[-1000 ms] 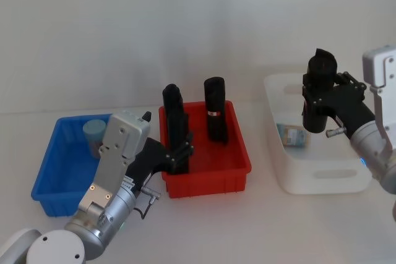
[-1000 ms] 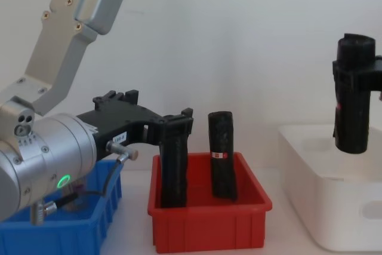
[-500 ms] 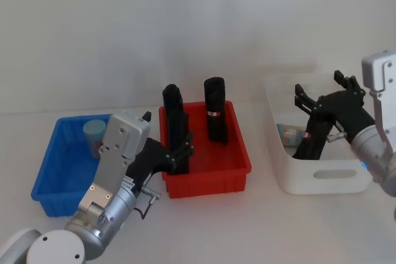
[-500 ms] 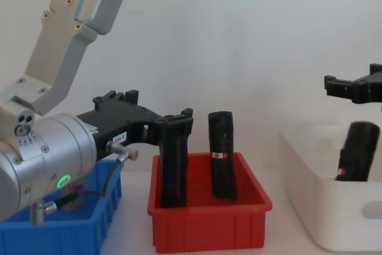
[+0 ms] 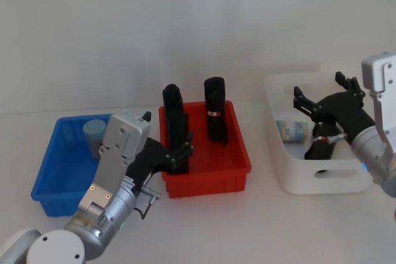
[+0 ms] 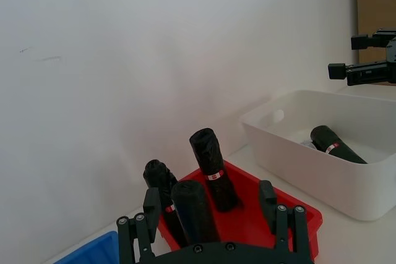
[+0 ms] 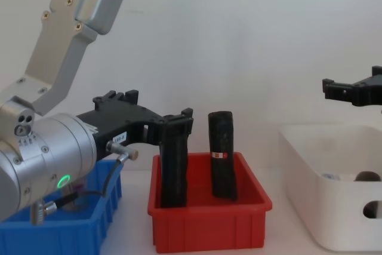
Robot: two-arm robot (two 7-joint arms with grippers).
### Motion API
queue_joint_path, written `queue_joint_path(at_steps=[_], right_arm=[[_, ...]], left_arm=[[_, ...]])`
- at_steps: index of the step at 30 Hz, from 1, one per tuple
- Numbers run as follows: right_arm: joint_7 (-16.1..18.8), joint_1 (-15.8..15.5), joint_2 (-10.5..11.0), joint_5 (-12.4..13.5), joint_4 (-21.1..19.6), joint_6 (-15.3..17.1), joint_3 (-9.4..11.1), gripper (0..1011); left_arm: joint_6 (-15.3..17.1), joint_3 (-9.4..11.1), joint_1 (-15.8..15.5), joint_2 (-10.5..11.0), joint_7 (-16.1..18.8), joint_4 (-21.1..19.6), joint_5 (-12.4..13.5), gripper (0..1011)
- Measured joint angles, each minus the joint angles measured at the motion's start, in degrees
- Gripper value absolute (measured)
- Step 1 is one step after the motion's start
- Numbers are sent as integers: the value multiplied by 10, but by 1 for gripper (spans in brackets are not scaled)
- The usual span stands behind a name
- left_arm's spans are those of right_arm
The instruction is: Pick the cotton swabs from the blue box and place them into the white box.
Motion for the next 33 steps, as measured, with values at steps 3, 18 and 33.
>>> queue_joint_path(at_steps=[3,18,33], right_arm=[[0,0,0,0,0,0,0,1001],[2,0,0,1,2,0,0,1002],[2,0,0,1,2,0,0,1002]], left_arm=[[0,0,0,0,0,0,0,1000],[0,0,0,0,0,0,0,1000],[0,0,0,0,0,0,0,1000]])
